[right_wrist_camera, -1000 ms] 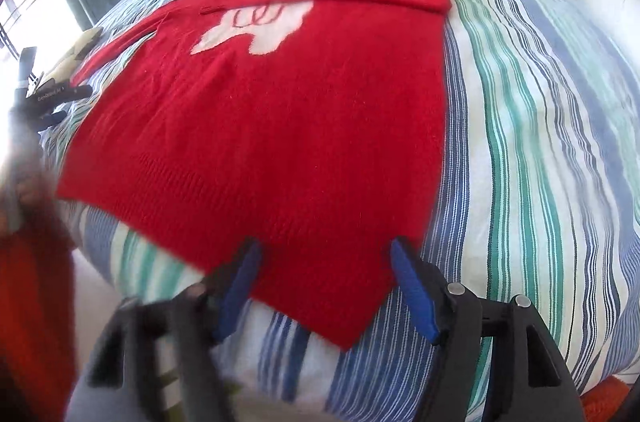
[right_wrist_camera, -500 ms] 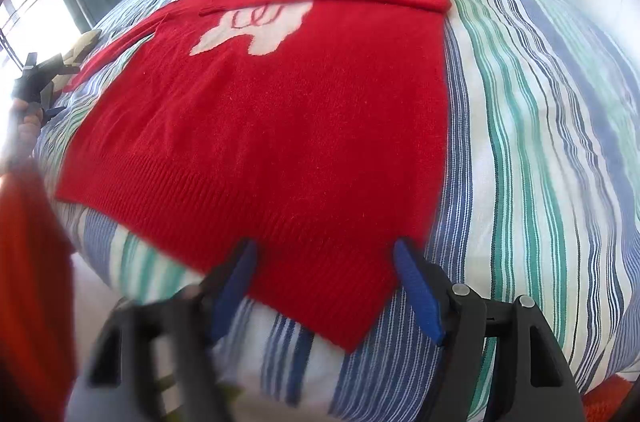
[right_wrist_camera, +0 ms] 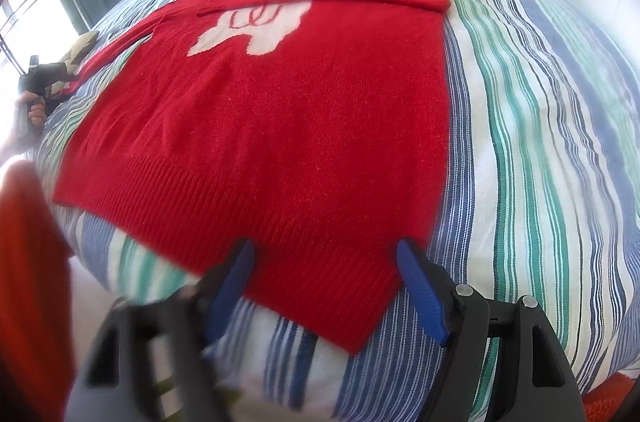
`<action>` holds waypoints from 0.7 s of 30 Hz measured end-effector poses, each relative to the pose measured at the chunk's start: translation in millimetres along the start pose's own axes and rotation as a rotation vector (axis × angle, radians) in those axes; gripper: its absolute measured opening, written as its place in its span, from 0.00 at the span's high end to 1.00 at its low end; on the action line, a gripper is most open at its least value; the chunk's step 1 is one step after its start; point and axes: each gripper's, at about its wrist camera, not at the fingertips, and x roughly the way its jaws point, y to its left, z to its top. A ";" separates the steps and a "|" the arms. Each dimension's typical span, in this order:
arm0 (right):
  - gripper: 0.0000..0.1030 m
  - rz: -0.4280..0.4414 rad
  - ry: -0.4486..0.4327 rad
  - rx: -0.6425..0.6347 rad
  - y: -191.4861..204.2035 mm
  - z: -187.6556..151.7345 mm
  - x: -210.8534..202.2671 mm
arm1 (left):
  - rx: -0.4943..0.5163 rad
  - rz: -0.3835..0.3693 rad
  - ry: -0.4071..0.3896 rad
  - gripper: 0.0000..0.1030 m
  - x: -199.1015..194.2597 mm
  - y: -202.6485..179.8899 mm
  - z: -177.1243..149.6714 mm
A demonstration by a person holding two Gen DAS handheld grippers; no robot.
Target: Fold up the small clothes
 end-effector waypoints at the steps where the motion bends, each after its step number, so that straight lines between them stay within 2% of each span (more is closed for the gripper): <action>1: 0.28 -0.001 0.000 -0.001 0.3 0.2 0.2 | 0.007 -0.001 -0.015 0.96 -6.5 -5.0 1.6; 3: 0.28 -0.001 0.000 -0.002 0.7 0.3 0.4 | 0.068 -0.019 -0.038 0.96 -18.8 -29.9 3.0; 5: 0.27 0.002 0.000 0.000 0.4 0.5 0.5 | 0.180 -0.026 -0.042 0.96 -28.0 -70.7 0.6; 7: 0.27 0.006 0.001 0.002 0.3 0.8 0.6 | 0.316 -0.043 -0.048 0.96 -37.3 -121.2 -7.8; 11: 0.27 0.011 0.000 0.006 0.4 1.1 0.3 | 0.549 -0.125 -0.036 0.96 -53.3 -230.8 -37.7; 16: 0.27 0.025 -0.008 0.008 -0.4 -1.2 -1.6 | 0.816 -0.231 0.000 0.96 -59.7 -361.9 -106.2; 21: 0.27 0.041 -0.012 0.007 -2.4 -2.9 -2.8 | 1.035 -0.297 0.051 0.96 -50.3 -451.9 -198.0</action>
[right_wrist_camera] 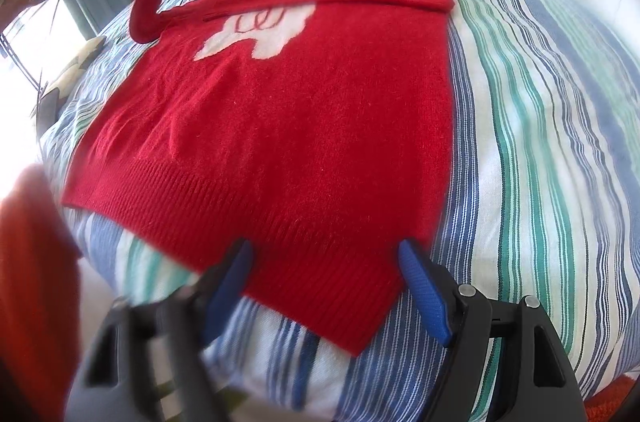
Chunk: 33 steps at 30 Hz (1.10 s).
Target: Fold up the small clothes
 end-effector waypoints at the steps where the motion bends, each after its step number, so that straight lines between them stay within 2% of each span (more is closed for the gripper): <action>1: 0.27 0.003 0.000 0.000 -0.3 -0.3 -0.2 | 0.032 -0.015 0.011 0.96 8.6 -20.2 1.6; 5: 0.27 0.014 0.000 0.002 -0.2 -1.0 -0.5 | 0.147 -0.038 0.055 0.96 43.1 -84.5 -9.9; 6: 0.26 0.016 0.000 0.002 0.1 -1.3 -0.8 | 0.164 -0.040 0.077 0.95 53.3 -95.6 -16.5; 7: 0.26 0.019 0.001 0.001 -0.2 -1.5 -1.0 | 0.175 -0.036 0.109 0.89 65.1 -104.1 -23.8; 8: 0.26 0.022 0.001 0.001 -0.3 -1.6 -1.2 | 0.182 -0.017 0.139 0.81 75.7 -110.1 -33.8; 9: 0.26 0.026 0.002 0.002 -0.6 -1.9 -1.3 | 0.188 0.021 0.165 0.51 84.5 -114.2 -44.5; 10: 0.26 0.029 0.002 0.003 -0.9 -1.6 -1.4 | 0.194 0.055 0.171 0.28 88.3 -115.3 -55.2; 11: 0.26 0.033 0.003 0.005 -1.4 -1.7 -1.5 | 0.203 0.073 0.155 0.25 86.9 -114.1 -65.3; 14: 0.26 0.040 0.001 0.004 -2.1 -1.4 -1.6 | 0.202 0.042 0.142 0.25 72.4 -100.3 -86.1; 17: 0.25 0.047 0.001 0.000 -2.6 -2.7 -2.3 | 0.156 0.038 0.098 0.25 40.1 -59.5 -100.6; 20: 0.24 0.056 0.003 -0.001 -2.5 -2.8 -1.6 | 0.116 0.114 0.053 0.25 10.9 -1.0 -113.9; 23: 0.23 0.062 0.007 -0.003 -2.6 -2.4 -0.9 | 0.105 0.177 0.064 0.25 -6.1 48.8 -132.1; 26: 0.21 0.064 0.013 -0.006 -1.6 -1.0 0.9 | 0.184 0.207 0.120 0.25 -4.9 63.6 -153.3; 29: 0.19 0.064 0.017 -0.008 0.1 1.4 3.7 | 0.297 0.248 0.147 0.17 13.8 52.3 -167.8; 31: 0.19 0.061 0.018 -0.010 0.4 2.7 5.1 | 0.340 0.352 0.149 0.17 35.0 50.5 -171.5; 32: 0.19 0.059 0.016 -0.011 1.0 2.7 5.3 | 0.331 0.406 0.154 0.18 46.4 54.1 -170.9; 33: 0.19 0.058 0.014 -0.012 0.7 2.2 4.9 | 0.298 0.454 0.153 0.26 55.8 59.9 -168.3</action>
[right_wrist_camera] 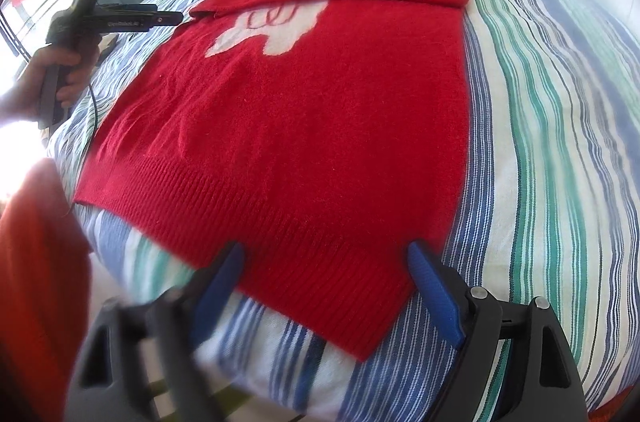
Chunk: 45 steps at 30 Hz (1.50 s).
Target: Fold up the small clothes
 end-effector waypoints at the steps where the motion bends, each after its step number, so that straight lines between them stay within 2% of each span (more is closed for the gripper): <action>1: 0.19 0.000 -0.003 0.000 0.1 -0.3 -0.2 | -0.055 0.017 0.007 0.45 8.5 6.1 2.6; 2: 0.19 0.000 -0.006 0.001 -0.3 -0.8 -0.4 | -0.121 0.000 0.010 0.60 14.7 15.4 2.5; 3: 0.19 0.001 -0.009 0.001 -1.1 -1.2 -0.8 | -0.185 -0.043 0.014 0.92 20.0 24.4 0.2; 4: 0.19 0.001 -0.012 0.000 -1.4 -1.7 -1.1 | -0.226 -0.040 0.024 0.97 24.5 30.9 -4.4; 5: 0.19 0.000 -0.015 -0.001 -1.3 -2.0 -1.3 | -0.233 0.029 0.030 1.00 26.1 34.3 -11.3; 8: 0.19 -0.002 -0.017 -0.005 -1.1 -3.4 -1.7 | -0.320 0.033 0.062 1.00 35.5 55.6 -42.6; 12: 0.18 -0.001 -0.014 -0.005 -1.7 -3.6 -0.7 | -0.375 -0.074 0.059 0.97 23.4 75.6 -56.6; 14: 0.18 -0.002 -0.012 -0.006 -1.8 -3.1 -0.5 | -0.380 -0.170 0.049 0.76 12.0 80.4 -51.8; 15: 0.18 -0.002 -0.012 -0.006 -1.9 -2.9 -0.3 | -0.361 -0.208 0.029 0.54 5.1 78.4 -47.4; 16: 0.18 -0.002 -0.011 -0.006 -1.9 -2.4 0.1 | -0.321 -0.226 -0.002 0.38 -2.3 73.3 -41.9; 18: 0.17 0.001 -0.008 -0.005 -1.6 -1.0 1.4 | -0.196 -0.244 -0.048 0.29 -12.4 53.1 -28.2; 19: 0.17 0.001 -0.008 -0.004 -1.7 -0.5 1.8 | -0.137 -0.241 -0.053 0.29 -12.7 41.1 -22.2; 21: 0.17 -0.001 -0.007 -0.006 -0.9 -0.1 2.4 | -0.061 -0.191 -0.025 0.29 0.0 21.1 -10.5; 23: 0.17 -0.001 -0.009 -0.006 -1.1 -0.2 2.3 | -0.072 -0.136 0.009 0.35 19.9 13.2 -1.9; 24: 0.17 0.001 -0.010 -0.005 -1.1 0.1 2.3 | -0.111 -0.131 0.011 0.47 28.1 15.4 2.0; 25: 0.17 0.001 -0.011 -0.005 -1.0 0.5 2.5 | -0.159 -0.134 0.003 0.67 31.8 18.3 4.6; 26: 0.17 0.001 -0.012 -0.004 -0.9 0.6 2.7 | -0.203 -0.137 -0.008 0.84 33.9 21.8 5.8; 27: 0.17 -0.001 -0.013 -0.005 -0.7 0.3 2.4 | -0.228 -0.140 -0.019 0.96 33.7 23.7 3.6; 30: 0.17 -0.005 -0.014 -0.006 -0.3 -0.4 2.2 | -0.164 -0.043 -0.061 0.97 26.7 10.5 -11.7; 33: 0.16 -0.001 -0.013 -0.006 -1.5 -0.7 2.2 | -0.114 -0.023 -0.069 0.96 24.3 3.1 -23.1; 35: 0.16 0.003 -0.011 -0.005 -2.4 -0.1 2.9 | -0.058 -0.024 -0.064 0.94 18.5 -1.7 -23.2; 36: 0.16 0.004 -0.011 -0.005 -3.2 0.4 3.3 | -0.029 -0.028 -0.057 0.86 15.5 -3.0 -23.5; 37: 0.16 0.004 -0.010 -0.006 -3.6 0.8 3.5 | -0.004 -0.035 -0.048 0.69 11.8 -2.1 -24.1; 38: 0.16 0.004 -0.010 -0.007 -3.7 1.0 3.4 | 0.002 -0.039 -0.052 0.57 6.1 2.3 -25.0; 39: 0.16 0.006 -0.010 -0.006 -3.6 1.1 3.5 | -0.020 -0.062 -0.073 0.32 -1.0 11.6 -25.1; 40: 0.16 0.009 -0.011 -0.005 -3.8 1.1 3.3 | -0.075 -0.114 -0.099 0.21 -8.6 26.3 -24.2; 43: 0.16 0.015 -0.012 -0.004 -5.0 1.1 3.0 | -0.304 -0.339 -0.098 0.21 -8.7 75.2 -4.7; 45: 0.15 0.014 -0.011 -0.006 -4.5 0.5 2.7 | -0.383 -0.418 -0.072 0.21 3.0 89.9 18.5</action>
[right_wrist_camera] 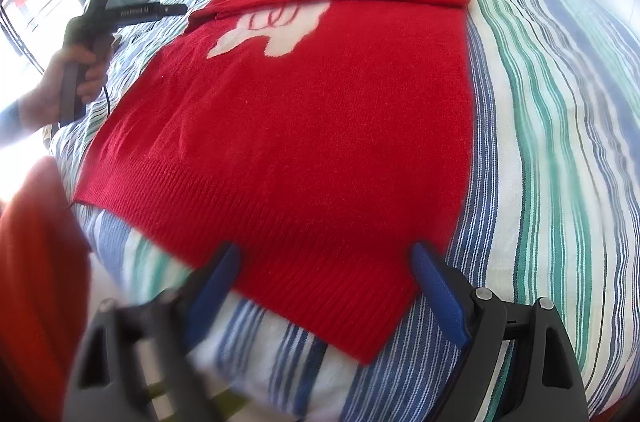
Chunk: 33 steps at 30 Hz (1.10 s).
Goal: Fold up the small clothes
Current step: 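Release the fold and smooth it with the left gripper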
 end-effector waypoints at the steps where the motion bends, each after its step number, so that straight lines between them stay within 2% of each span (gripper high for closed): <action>1: 0.15 0.000 0.001 -0.001 -0.2 0.3 0.3 | -0.020 -0.011 0.021 0.22 9.6 0.6 12.5; 5: 0.14 -0.002 0.004 -0.003 1.1 1.7 1.6 | -0.089 -0.001 0.192 0.24 73.3 0.0 37.7; 6: 0.14 -0.003 0.004 -0.004 1.4 1.8 1.9 | -0.105 0.006 0.229 0.40 86.9 -0.8 36.6; 7: 0.14 -0.004 0.004 -0.004 1.5 2.0 2.2 | -0.102 0.010 0.237 0.88 94.3 -3.8 32.3; 8: 0.14 -0.004 0.003 -0.004 1.6 2.1 2.4 | -0.077 0.020 0.226 0.93 96.4 -9.1 30.7; 9: 0.13 -0.004 0.002 -0.004 1.6 2.3 2.6 | -0.035 0.075 0.185 0.95 92.5 -15.0 30.6; 11: 0.13 -0.003 0.001 -0.004 0.9 2.3 2.8 | -0.009 0.141 0.128 0.95 84.9 -15.0 28.5; 13: 0.13 -0.003 -0.002 -0.006 1.1 1.4 2.6 | -0.036 0.179 0.124 0.95 84.5 -3.8 25.3; 15: 0.13 -0.001 -0.002 -0.007 1.0 1.2 2.7 | -0.041 0.183 0.131 0.93 86.3 5.0 24.9; 17: 0.13 0.000 -0.002 -0.008 0.6 1.5 2.6 | -0.021 0.180 0.149 0.86 83.3 3.6 22.7; 18: 0.13 -0.001 -0.003 -0.008 0.8 1.2 2.2 | -0.016 0.190 0.146 0.77 76.7 3.5 21.7; 19: 0.13 -0.002 -0.002 -0.008 1.1 1.0 1.9 | -0.021 0.203 0.133 0.58 67.6 3.9 21.0; 20: 0.13 -0.002 -0.002 -0.008 1.1 0.8 1.7 | -0.024 0.208 0.106 0.49 57.8 2.5 20.4; 21: 0.13 -0.001 -0.003 -0.007 0.9 0.6 1.6 | -0.019 0.204 0.063 0.35 46.6 0.4 19.0; 22: 0.13 -0.001 -0.003 -0.007 0.5 0.5 1.5 | -0.006 0.189 0.024 0.27 36.1 -3.6 16.5; 23: 0.13 -0.001 -0.004 -0.007 0.5 0.3 1.5 | 0.010 0.171 0.001 0.24 28.5 -8.4 13.4; 25: 0.13 -0.003 -0.004 -0.009 1.0 0.1 1.7 | 0.049 0.155 0.006 0.22 27.2 -18.5 7.2; 27: 0.13 -0.005 -0.004 -0.011 1.4 -0.2 2.3 | 0.095 0.216 0.053 0.25 42.0 -22.3 -2.2; 28: 0.13 -0.007 -0.004 -0.012 1.8 -0.3 2.6 | 0.105 0.274 0.106 0.36 55.0 -18.7 -10.7; 29: 0.12 -0.009 -0.004 -0.014 2.1 -0.4 3.0 | 0.096 0.293 0.160 0.36 67.9 -11.7 -20.3; 31: 0.12 -0.012 -0.005 -0.016 2.7 -1.0 3.3 | 0.056 0.264 0.098 0.33 63.2 -3.1 -36.0; 33: 0.12 -0.012 -0.008 -0.016 2.8 -1.5 3.4 | 0.045 0.282 0.081 0.31 60.8 -4.5 -40.1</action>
